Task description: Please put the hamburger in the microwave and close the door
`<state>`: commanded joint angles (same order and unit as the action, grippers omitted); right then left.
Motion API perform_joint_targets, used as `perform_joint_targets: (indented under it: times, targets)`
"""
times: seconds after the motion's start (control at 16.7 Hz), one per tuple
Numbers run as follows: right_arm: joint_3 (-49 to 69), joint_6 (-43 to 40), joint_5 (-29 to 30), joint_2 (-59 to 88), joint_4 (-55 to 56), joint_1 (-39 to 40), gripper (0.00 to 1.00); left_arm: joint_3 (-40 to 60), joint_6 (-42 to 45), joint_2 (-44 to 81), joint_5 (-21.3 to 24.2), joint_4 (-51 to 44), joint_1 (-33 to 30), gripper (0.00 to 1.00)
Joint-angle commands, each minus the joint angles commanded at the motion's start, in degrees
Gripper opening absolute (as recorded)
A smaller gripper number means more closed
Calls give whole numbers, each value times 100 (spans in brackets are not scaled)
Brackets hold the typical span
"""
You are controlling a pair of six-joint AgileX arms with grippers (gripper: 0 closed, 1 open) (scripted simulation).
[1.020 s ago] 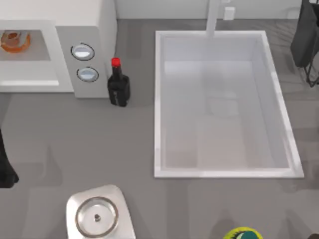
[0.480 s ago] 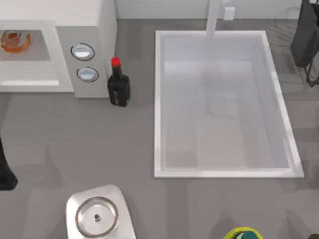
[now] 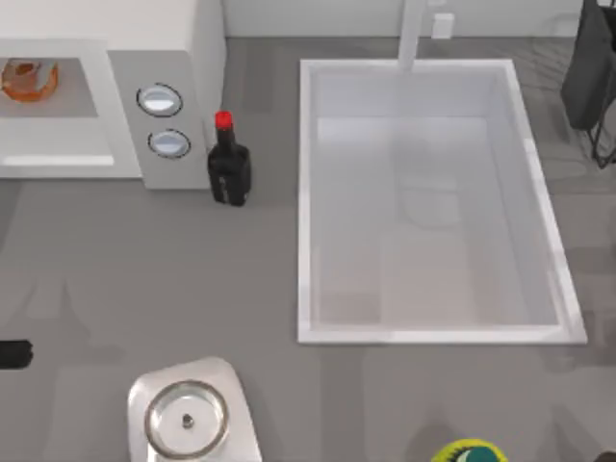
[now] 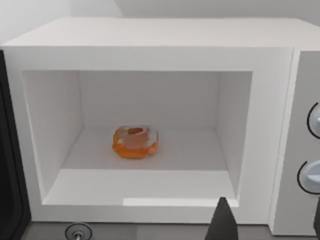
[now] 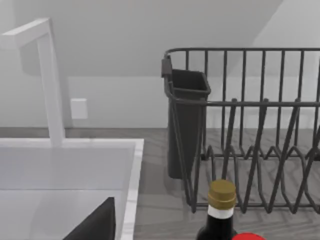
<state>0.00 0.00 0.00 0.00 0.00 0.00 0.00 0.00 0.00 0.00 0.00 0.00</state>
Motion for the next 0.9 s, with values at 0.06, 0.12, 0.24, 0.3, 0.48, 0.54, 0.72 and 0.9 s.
perform_joint_targets:
  times: [0.06, 0.12, 0.24, 0.3, 0.48, 0.54, 0.72, 0.9]
  targets:
    - [0, 0, 0, 0, 0, 0, 100, 0, 0, 0, 0, 0, 0, 10]
    - [0, 0, 0, 0, 0, 0, 100, 0, 0, 0, 0, 0, 0, 2]
    - [0, 0, 0, 0, 0, 0, 100, 0, 0, 0, 0, 0, 0, 0]
    - [0, 0, 0, 0, 0, 0, 100, 0, 0, 0, 0, 0, 0, 0]
    - [0, 0, 0, 0, 0, 0, 100, 0, 0, 0, 0, 0, 0, 0]
    - [0, 0, 0, 0, 0, 0, 100, 0, 0, 0, 0, 0, 0, 0]
    - [0, 0, 0, 0, 0, 0, 100, 12, 0, -19, -12, -20, -12, 0]
    - [0, 0, 0, 0, 0, 0, 100, 111, -4, -274, -127, -373, -127, 0]
